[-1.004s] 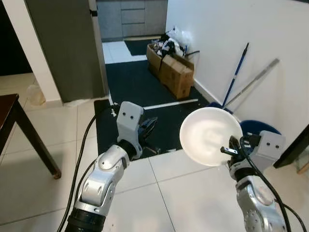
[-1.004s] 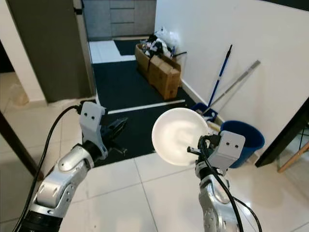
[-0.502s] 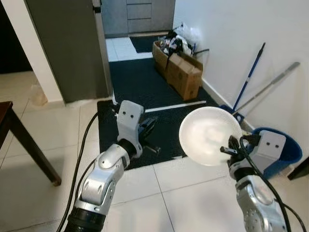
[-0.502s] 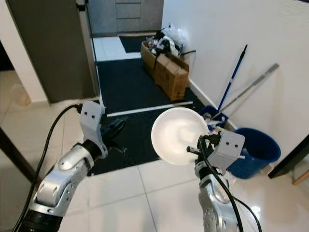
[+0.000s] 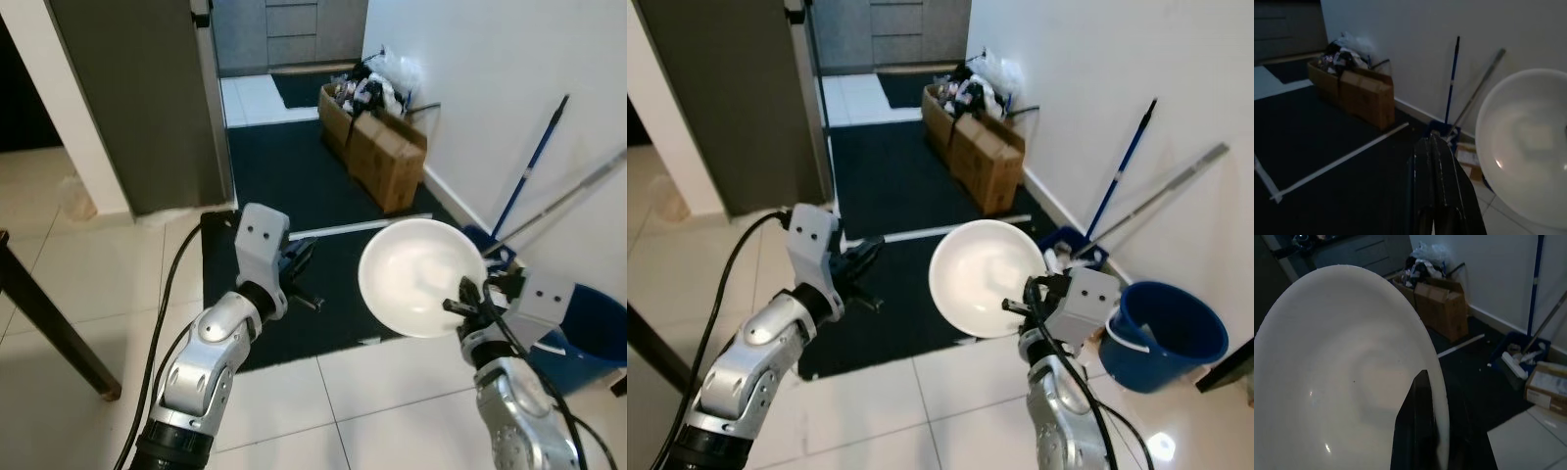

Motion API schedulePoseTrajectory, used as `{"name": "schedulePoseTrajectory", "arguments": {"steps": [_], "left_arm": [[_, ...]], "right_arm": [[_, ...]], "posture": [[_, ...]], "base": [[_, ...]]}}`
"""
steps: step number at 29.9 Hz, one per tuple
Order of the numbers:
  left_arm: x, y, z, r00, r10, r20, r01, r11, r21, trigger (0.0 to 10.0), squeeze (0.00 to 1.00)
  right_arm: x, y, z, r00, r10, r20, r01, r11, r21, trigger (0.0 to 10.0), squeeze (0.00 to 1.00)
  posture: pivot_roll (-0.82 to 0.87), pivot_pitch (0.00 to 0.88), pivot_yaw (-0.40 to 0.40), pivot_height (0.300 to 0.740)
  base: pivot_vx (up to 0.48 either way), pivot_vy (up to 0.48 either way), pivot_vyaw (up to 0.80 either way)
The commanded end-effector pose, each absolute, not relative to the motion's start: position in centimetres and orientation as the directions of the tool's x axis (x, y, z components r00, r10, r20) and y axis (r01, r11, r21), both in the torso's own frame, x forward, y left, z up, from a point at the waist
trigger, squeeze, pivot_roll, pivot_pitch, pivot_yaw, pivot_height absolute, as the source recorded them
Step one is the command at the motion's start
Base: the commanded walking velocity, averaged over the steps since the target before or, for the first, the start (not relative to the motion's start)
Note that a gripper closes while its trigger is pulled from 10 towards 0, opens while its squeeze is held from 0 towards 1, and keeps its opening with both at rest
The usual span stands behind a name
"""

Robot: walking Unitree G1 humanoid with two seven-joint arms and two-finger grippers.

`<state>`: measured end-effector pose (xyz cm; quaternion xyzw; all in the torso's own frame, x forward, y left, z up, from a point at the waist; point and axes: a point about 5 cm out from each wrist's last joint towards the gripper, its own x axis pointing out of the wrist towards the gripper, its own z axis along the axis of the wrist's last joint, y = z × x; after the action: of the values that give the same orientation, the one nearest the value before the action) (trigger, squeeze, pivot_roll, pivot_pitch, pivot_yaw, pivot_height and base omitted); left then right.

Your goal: Setting the table

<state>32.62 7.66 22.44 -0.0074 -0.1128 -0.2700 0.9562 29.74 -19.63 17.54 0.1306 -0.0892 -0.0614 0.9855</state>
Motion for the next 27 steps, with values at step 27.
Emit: {"name": "schedulePoseTrajectory", "arguments": {"steps": [27], "left_arm": [[32.7, 8.13, 21.91, 0.851, -0.488, 0.196, 0.494, 0.869, 0.019, 10.0, 0.0]], "right_arm": [[29.73, -18.95, 17.45, 0.981, -0.108, 0.161, 0.062, 0.962, 0.265, 10.0, 0.0]], "posture": [[0.06, 0.084, 0.063, 0.74]], "base": [[0.355, 0.0, 0.0]]}}
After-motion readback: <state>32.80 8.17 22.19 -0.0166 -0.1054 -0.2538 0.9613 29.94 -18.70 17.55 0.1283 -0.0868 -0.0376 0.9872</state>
